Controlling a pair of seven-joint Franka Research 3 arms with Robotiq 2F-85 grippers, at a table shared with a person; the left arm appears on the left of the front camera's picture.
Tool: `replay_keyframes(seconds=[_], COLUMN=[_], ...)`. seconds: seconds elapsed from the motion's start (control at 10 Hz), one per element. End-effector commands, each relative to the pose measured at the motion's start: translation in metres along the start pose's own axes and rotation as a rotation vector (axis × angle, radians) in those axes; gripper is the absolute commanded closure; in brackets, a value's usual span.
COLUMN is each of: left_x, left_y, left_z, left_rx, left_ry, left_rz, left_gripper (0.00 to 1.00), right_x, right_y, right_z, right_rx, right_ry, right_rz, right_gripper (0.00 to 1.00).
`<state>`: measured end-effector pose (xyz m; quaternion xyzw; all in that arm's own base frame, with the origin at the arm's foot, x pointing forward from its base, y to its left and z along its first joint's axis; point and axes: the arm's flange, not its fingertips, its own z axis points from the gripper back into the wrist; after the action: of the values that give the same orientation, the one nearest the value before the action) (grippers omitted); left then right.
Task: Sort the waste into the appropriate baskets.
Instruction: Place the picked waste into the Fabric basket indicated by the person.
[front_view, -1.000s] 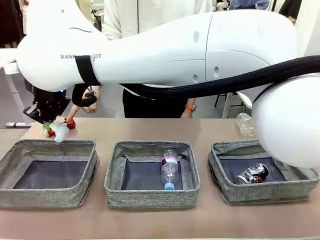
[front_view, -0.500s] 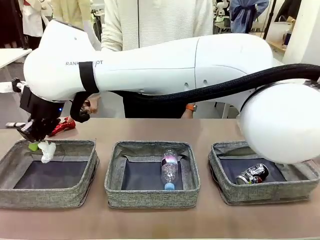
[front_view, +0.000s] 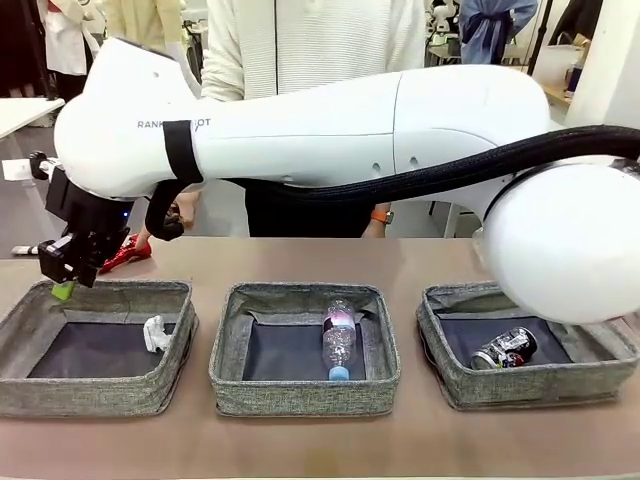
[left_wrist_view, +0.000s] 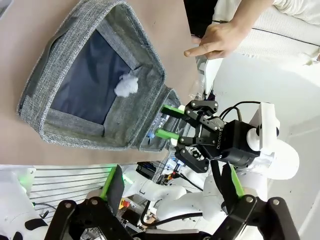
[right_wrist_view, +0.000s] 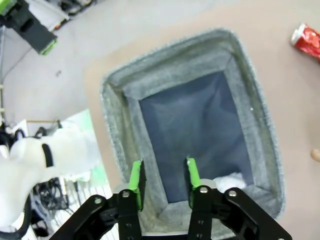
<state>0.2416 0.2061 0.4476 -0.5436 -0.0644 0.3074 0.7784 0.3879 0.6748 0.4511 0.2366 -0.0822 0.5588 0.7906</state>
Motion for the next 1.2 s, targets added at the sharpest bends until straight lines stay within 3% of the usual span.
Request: replay_keyframes(seconds=[0.0,0.1,0.2,0.4,0.6,0.7,1.0,1.1], left_x=[-0.001,-0.001,-0.001,-0.001,-0.001,-0.001,-0.001,-0.001], left_y=[-0.001,-0.001,-0.001,-0.001,-0.001,-0.001,-0.001,-0.001], left_z=[0.001,0.001,0.001,0.001,0.001,0.001,0.001,0.001], left_rx=[-0.003,-0.003,-0.003,-0.003,-0.003,-0.003,-0.003,-0.003], left_ry=[-0.006,-0.006,-0.006,-0.006,-0.006,-0.006,-0.006,-0.006], left_rz=[0.000,0.000,0.000,0.000,0.000,0.000,0.000,0.000], left_gripper=[0.00,0.00,0.00,0.00,0.00,0.00,0.00,0.00], right_x=[-0.011,-0.011,-0.012,-0.016,-0.028,-0.042,-0.154,-0.198], right_y=[0.001,0.001,0.000,0.000,-0.004,-0.009,-0.022,-0.029], right_z=[0.005,0.005,0.007,0.011,0.026,0.040,0.146,0.177], right_rx=[-0.016,-0.021,-0.022,-0.026,0.058,0.046,0.086,0.101], right_ry=[-0.022,-0.019,-0.024,-0.037,-0.087,-0.046,-0.048,-0.161], right_rz=[-0.001,-0.006,-0.010,-0.015,0.013,0.002,-0.051,-0.080], right_gripper=[0.00,0.06,0.00,0.00,0.00,0.00,0.00,0.00])
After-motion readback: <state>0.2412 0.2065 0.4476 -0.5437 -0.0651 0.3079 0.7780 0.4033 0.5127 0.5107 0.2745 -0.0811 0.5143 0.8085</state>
